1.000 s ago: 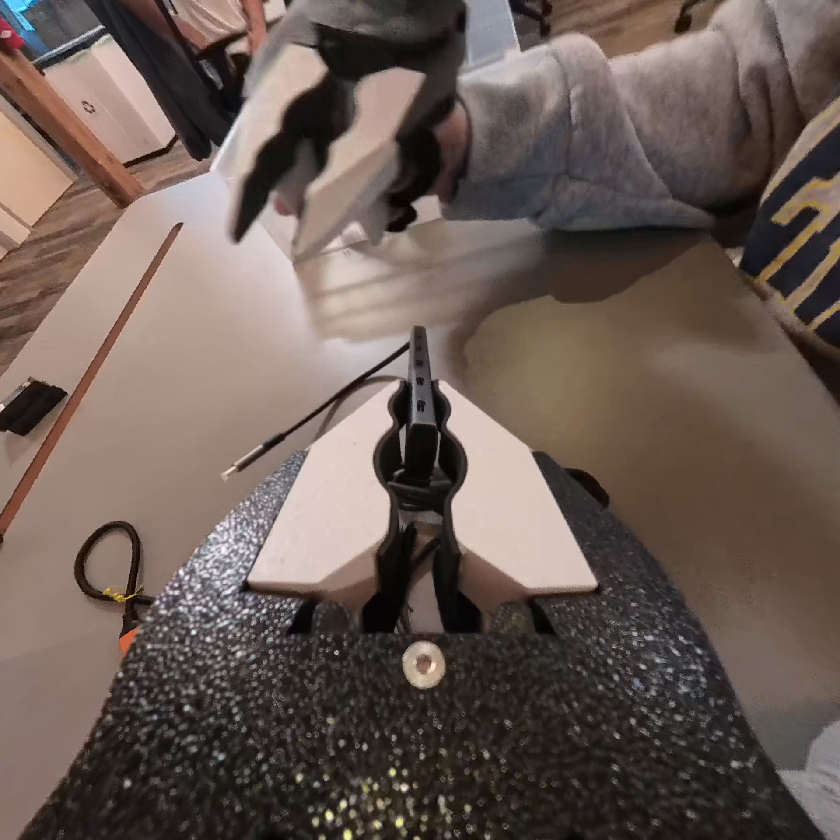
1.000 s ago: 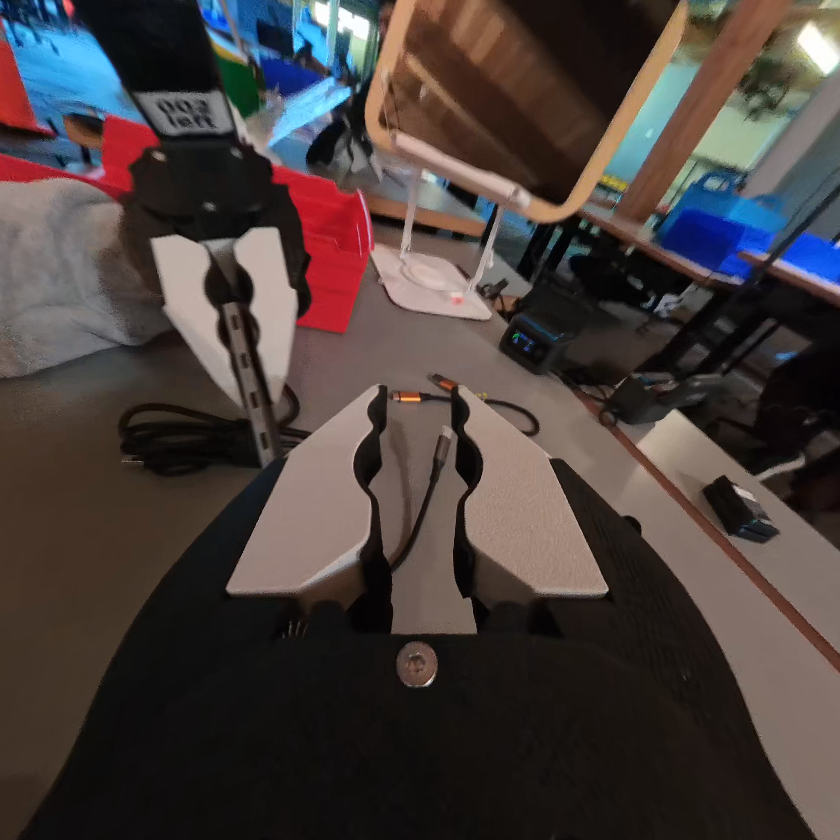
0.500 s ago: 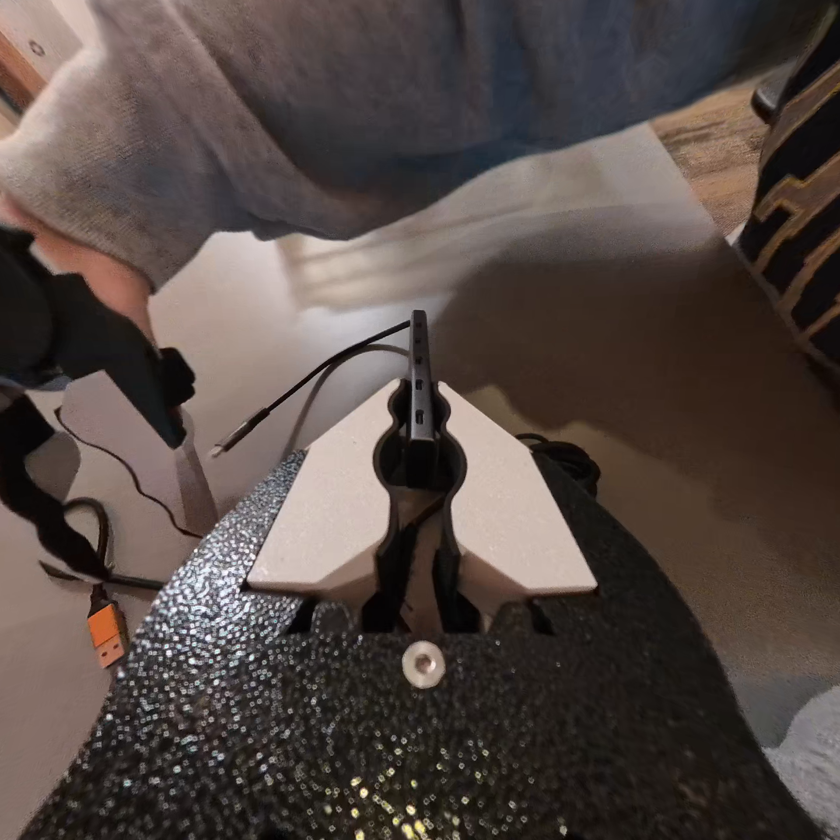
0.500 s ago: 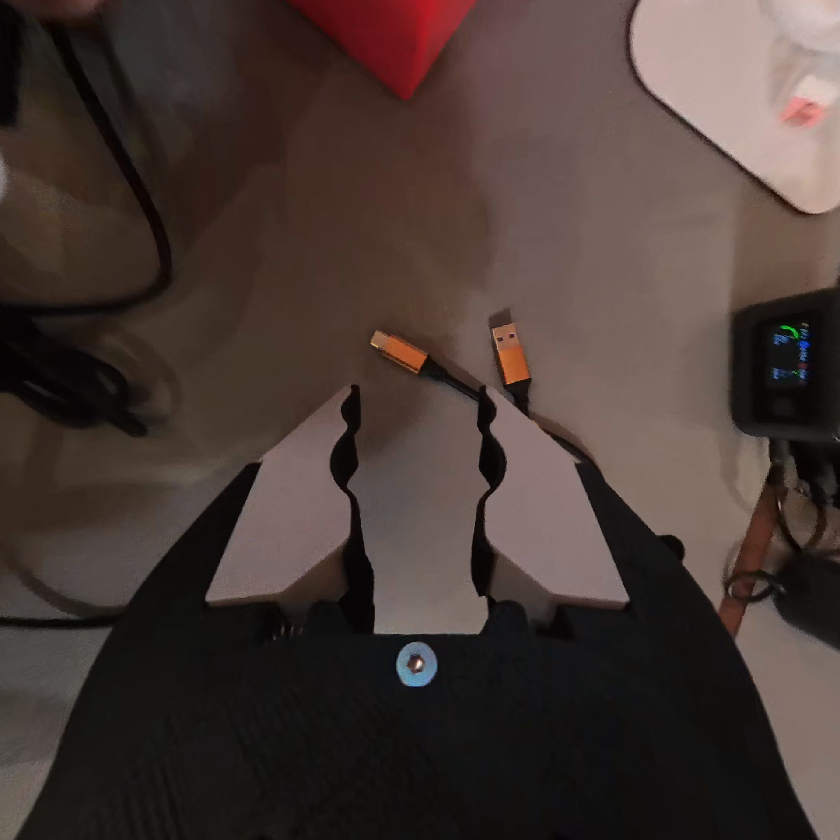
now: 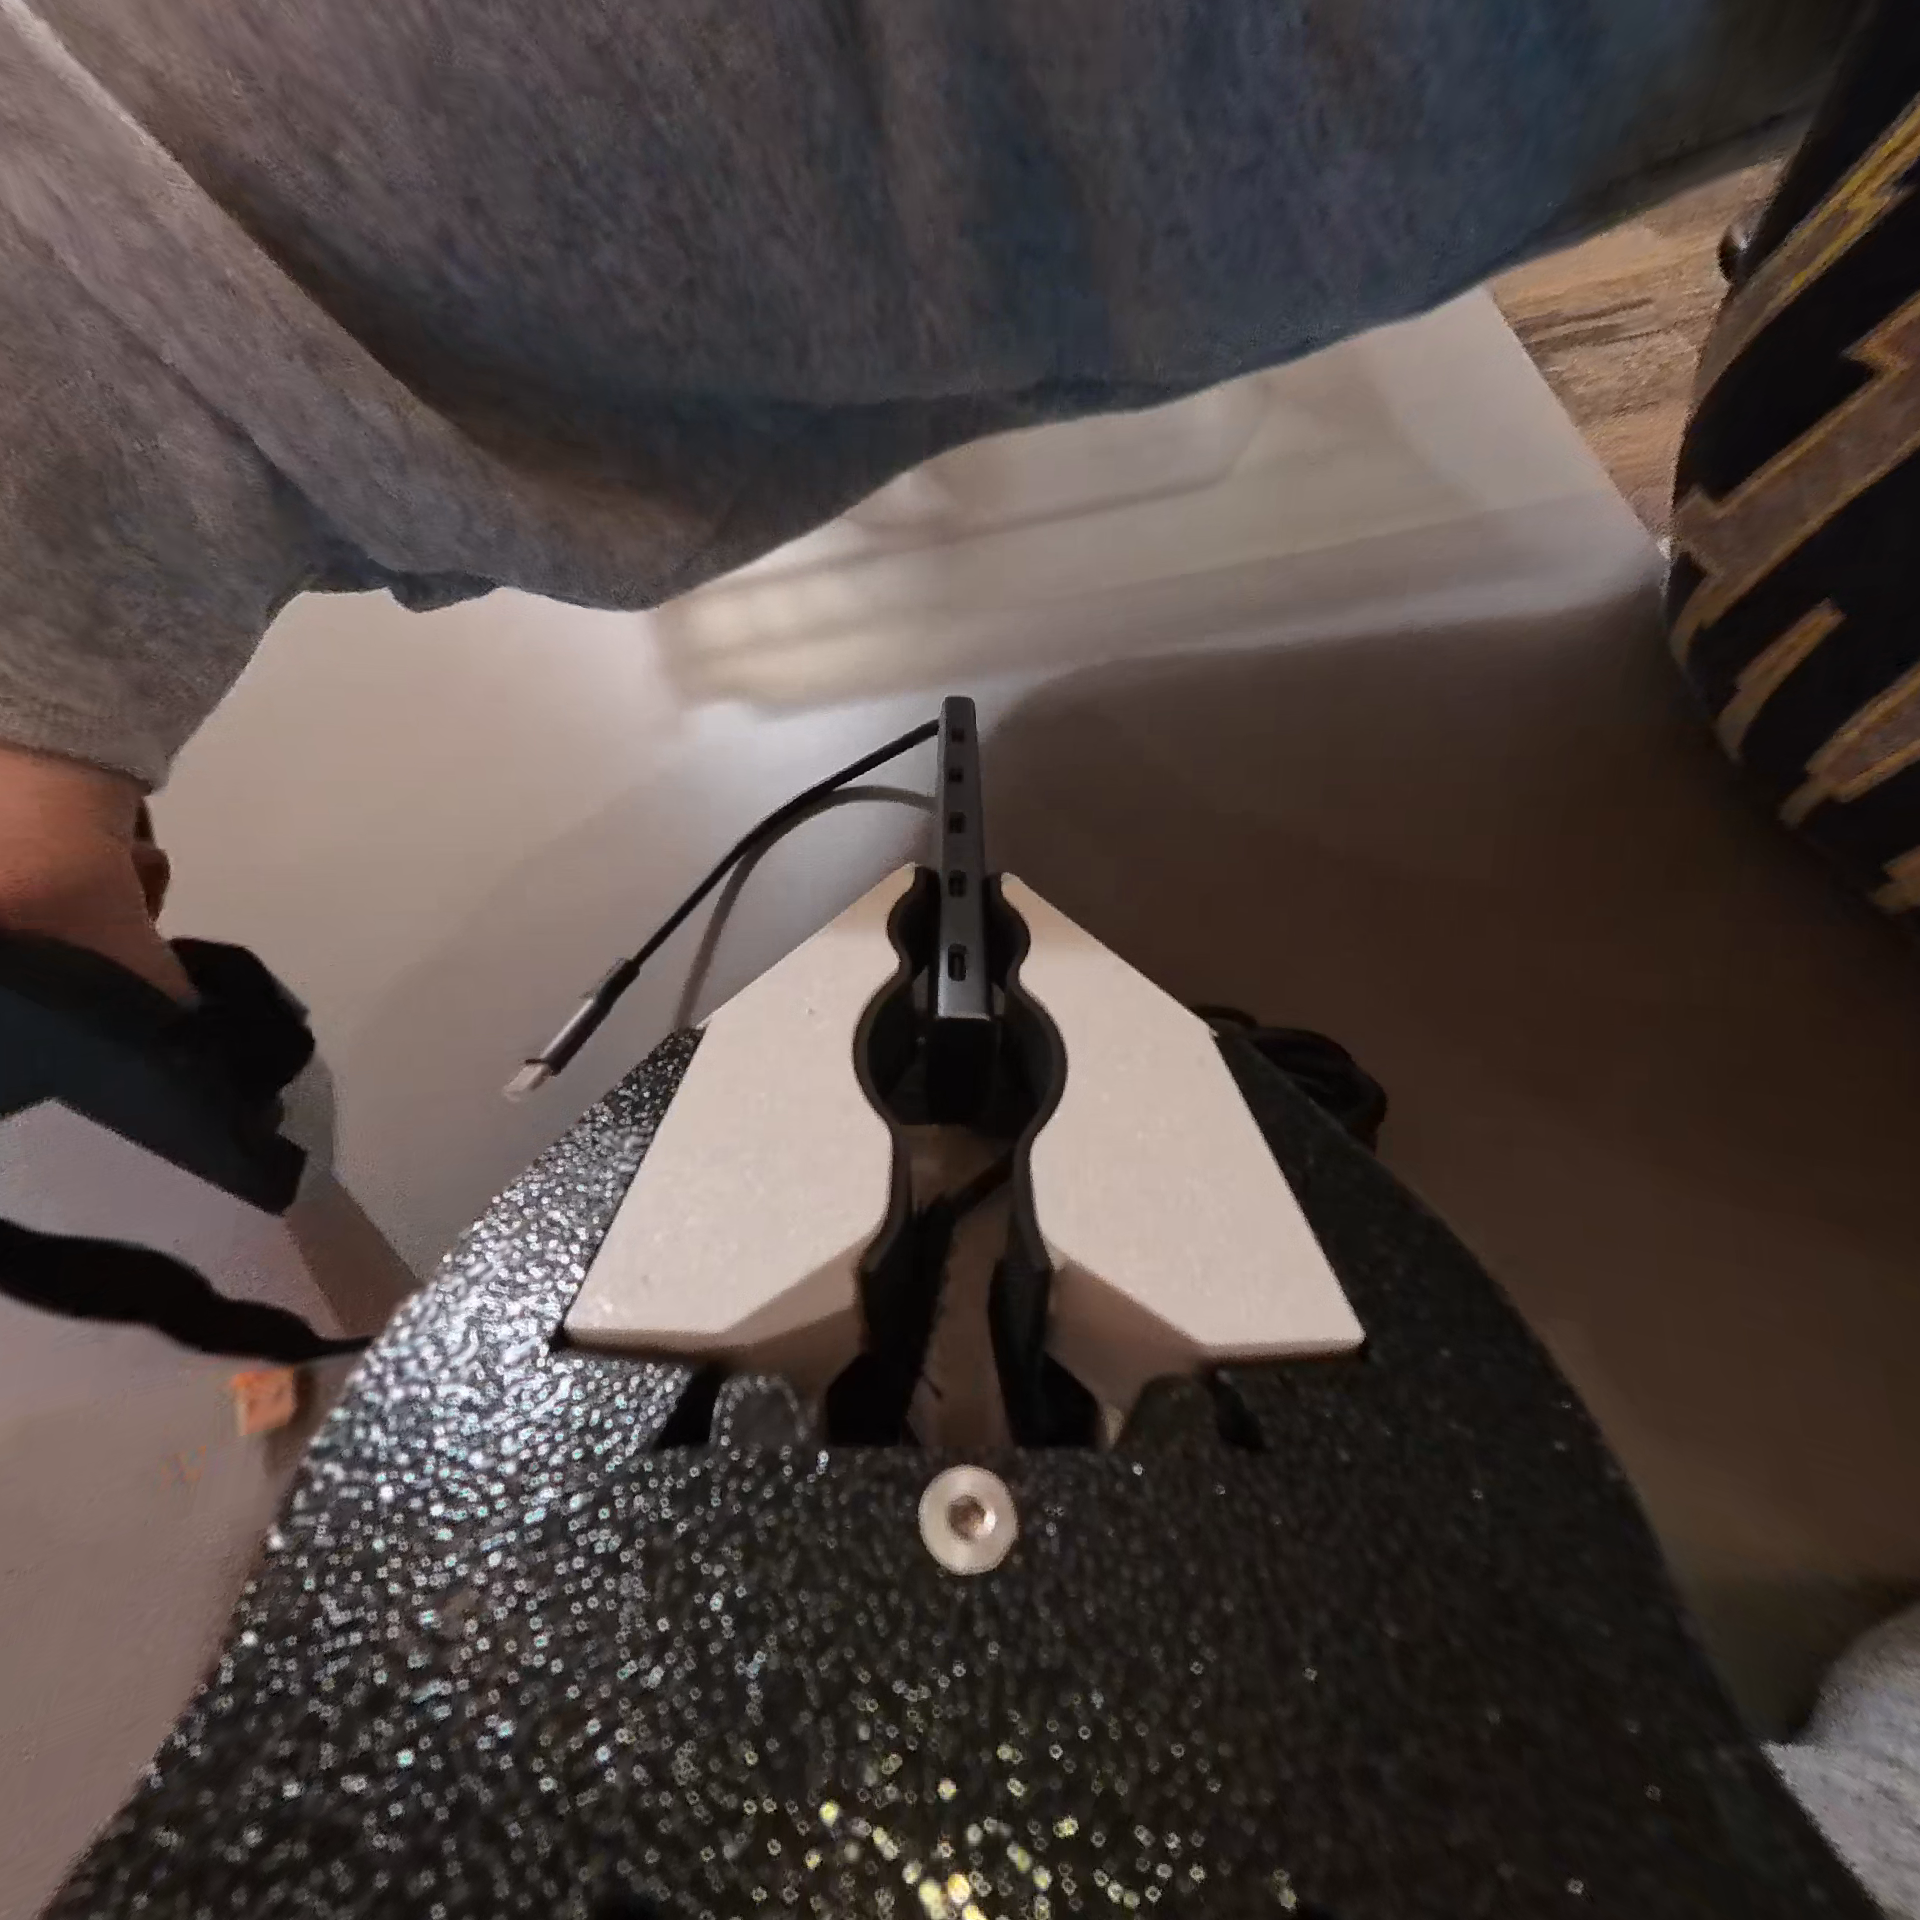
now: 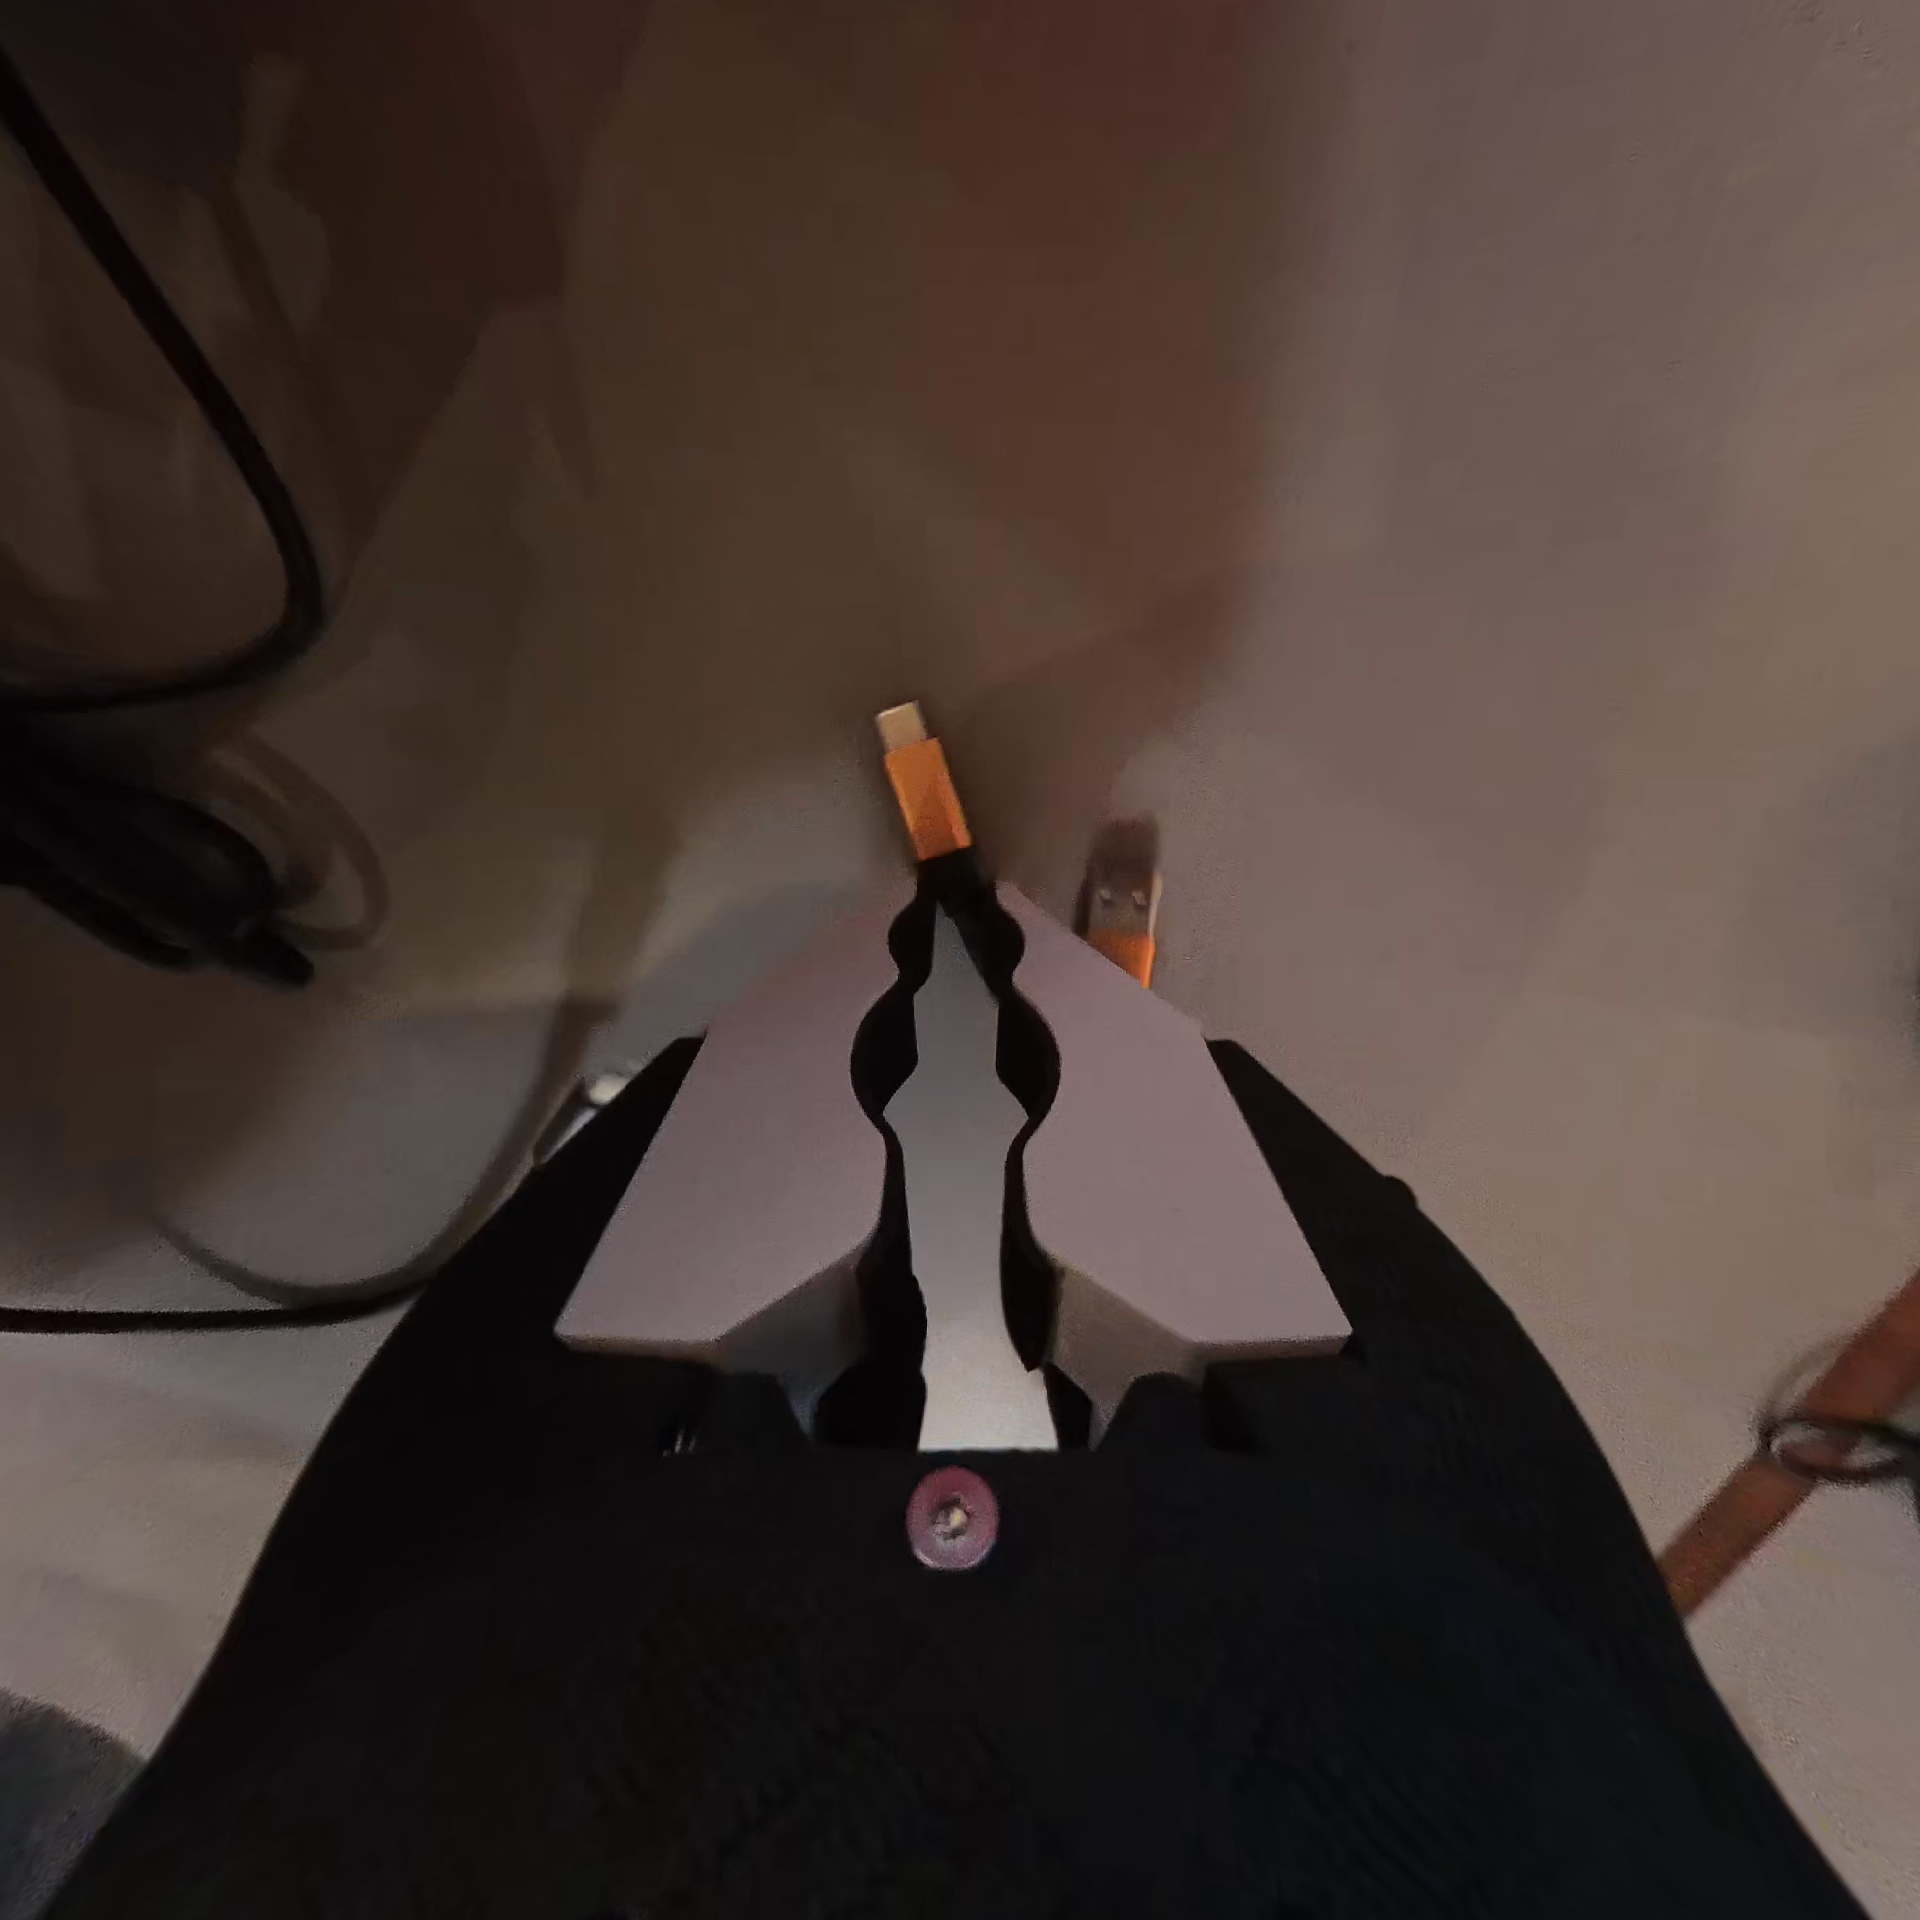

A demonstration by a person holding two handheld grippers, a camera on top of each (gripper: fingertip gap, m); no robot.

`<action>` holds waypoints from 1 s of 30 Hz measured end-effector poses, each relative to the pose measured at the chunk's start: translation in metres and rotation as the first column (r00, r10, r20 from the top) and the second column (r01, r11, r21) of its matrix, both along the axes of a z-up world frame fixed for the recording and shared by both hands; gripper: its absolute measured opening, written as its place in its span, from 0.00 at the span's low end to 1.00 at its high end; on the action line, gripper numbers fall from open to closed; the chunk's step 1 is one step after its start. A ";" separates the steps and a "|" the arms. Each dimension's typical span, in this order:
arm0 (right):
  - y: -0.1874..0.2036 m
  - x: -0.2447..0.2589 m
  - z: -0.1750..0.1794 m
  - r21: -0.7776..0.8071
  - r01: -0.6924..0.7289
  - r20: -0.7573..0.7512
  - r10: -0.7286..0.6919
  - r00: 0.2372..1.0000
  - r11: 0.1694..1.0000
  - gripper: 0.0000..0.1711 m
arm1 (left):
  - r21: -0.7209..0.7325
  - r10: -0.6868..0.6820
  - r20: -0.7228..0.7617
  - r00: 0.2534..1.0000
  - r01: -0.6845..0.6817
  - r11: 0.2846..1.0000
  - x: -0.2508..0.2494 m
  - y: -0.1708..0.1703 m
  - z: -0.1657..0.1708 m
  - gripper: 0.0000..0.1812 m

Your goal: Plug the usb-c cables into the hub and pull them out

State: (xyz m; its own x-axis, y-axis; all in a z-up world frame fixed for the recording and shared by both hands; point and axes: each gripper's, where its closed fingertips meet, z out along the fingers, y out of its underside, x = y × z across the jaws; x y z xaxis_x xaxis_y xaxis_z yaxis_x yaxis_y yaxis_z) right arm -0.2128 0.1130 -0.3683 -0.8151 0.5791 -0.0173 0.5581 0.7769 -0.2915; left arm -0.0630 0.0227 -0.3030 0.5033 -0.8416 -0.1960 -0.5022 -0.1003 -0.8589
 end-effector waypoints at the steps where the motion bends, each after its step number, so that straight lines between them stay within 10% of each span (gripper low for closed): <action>1: 0.006 0.001 0.001 0.021 0.028 -0.012 -0.028 1.000 0.999 0.03 | 0.004 0.002 0.007 1.000 -0.002 1.000 0.000 0.001 0.001 0.04; 6: 0.031 0.000 0.038 -0.044 0.253 -0.282 -0.255 0.925 0.966 0.03 | 0.048 0.131 0.012 0.991 -0.131 0.990 -0.018 0.018 0.006 0.04; 13: 0.049 0.040 0.109 -0.013 0.498 -0.724 -0.351 0.594 0.867 0.03 | 0.229 0.530 -0.016 0.848 -0.513 0.827 -0.083 0.057 0.017 0.04; 19: 0.025 0.077 0.126 0.367 0.601 -0.919 0.174 0.355 0.710 0.03 | 0.185 0.617 -0.015 0.787 -0.604 0.775 -0.088 0.070 0.004 0.04; 30: 0.006 0.079 0.108 0.731 0.574 -0.629 0.690 0.359 0.368 0.03 | -0.038 0.667 0.014 0.745 -0.666 0.745 -0.086 0.065 -0.001 0.04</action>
State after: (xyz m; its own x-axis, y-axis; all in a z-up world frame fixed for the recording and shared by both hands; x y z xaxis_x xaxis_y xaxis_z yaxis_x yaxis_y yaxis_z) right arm -0.1333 0.1186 -0.2602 0.0273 -0.3383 0.9406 0.4321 0.8525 0.2940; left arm -0.1489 0.0877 -0.3042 0.9424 -0.2954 -0.1571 -0.2771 -0.4260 -0.8613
